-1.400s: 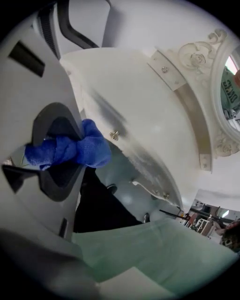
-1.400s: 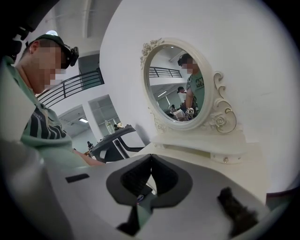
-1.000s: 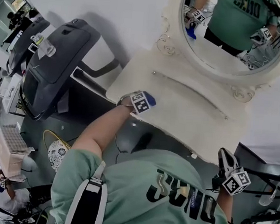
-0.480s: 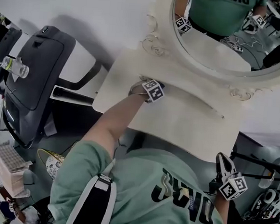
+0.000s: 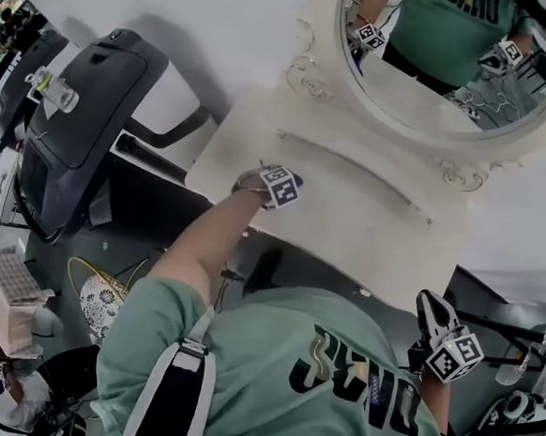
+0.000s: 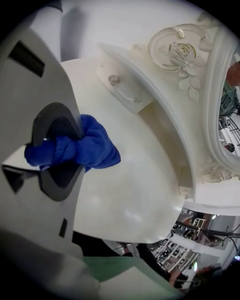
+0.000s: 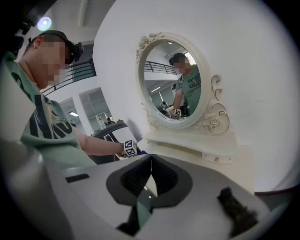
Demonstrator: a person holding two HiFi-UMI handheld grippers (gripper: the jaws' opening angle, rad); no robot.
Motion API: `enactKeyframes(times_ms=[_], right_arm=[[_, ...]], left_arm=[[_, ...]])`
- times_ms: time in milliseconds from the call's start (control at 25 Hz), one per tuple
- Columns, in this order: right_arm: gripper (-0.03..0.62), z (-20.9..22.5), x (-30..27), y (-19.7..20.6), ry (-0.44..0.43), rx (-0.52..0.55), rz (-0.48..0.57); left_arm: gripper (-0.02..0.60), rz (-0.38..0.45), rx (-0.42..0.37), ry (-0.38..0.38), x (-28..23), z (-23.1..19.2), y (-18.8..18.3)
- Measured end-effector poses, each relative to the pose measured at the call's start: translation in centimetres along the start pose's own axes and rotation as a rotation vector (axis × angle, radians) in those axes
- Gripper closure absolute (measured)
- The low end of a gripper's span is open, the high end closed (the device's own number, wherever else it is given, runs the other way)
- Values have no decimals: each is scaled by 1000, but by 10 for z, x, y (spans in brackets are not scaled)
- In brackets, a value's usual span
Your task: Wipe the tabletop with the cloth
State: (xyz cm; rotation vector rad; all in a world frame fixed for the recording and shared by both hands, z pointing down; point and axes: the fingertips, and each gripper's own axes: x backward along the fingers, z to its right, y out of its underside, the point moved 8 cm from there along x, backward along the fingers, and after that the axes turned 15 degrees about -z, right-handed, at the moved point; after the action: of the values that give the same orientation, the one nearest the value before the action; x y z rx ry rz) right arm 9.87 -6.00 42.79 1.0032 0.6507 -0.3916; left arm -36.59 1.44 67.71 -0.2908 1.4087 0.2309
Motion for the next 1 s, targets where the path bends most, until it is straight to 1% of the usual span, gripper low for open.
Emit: enactKeyframes(times_ms=[160, 240, 320, 400, 440, 480, 520, 600, 680, 760, 800, 880, 1000], right_arm=[[582, 11, 18, 21, -61, 22, 16], [582, 17, 25, 31, -84, 21, 20], [582, 22, 30, 37, -99, 18, 29], [582, 25, 32, 39, -105, 10, 43], [582, 26, 31, 38, -105, 5, 48], [582, 27, 29, 36, -102, 2, 49], [582, 28, 26, 31, -97, -2, 50], [582, 32, 16, 19, -79, -15, 56], [582, 32, 3, 4, -54, -28, 66], [582, 26, -10, -12, -31, -34, 70], [582, 22, -15, -20, -16, -34, 67], [582, 15, -23, -31, 23, -40, 54], [581, 9, -29, -41, 76, -59, 33]], left_arm=[[480, -76, 16, 8, 7, 65, 73], [480, -108, 20, 46, 10, 98, 100], [480, -156, 12, 118, 8, 129, 122], [480, -200, -6, 165, 2, 150, 139], [480, -199, -5, 175, 3, 154, 142], [480, -176, 6, 181, 7, 152, 140], [480, -131, 23, 181, 16, 143, 131], [480, -8, 49, 147, 37, 108, 94], [480, 112, 49, 85, 54, 63, 42], [480, 190, 38, 41, 59, 24, -12], [480, 210, 31, 28, 56, 7, -36], [480, 219, 17, 10, 46, -19, -75], [479, 206, -5, 12, 24, -39, -110]])
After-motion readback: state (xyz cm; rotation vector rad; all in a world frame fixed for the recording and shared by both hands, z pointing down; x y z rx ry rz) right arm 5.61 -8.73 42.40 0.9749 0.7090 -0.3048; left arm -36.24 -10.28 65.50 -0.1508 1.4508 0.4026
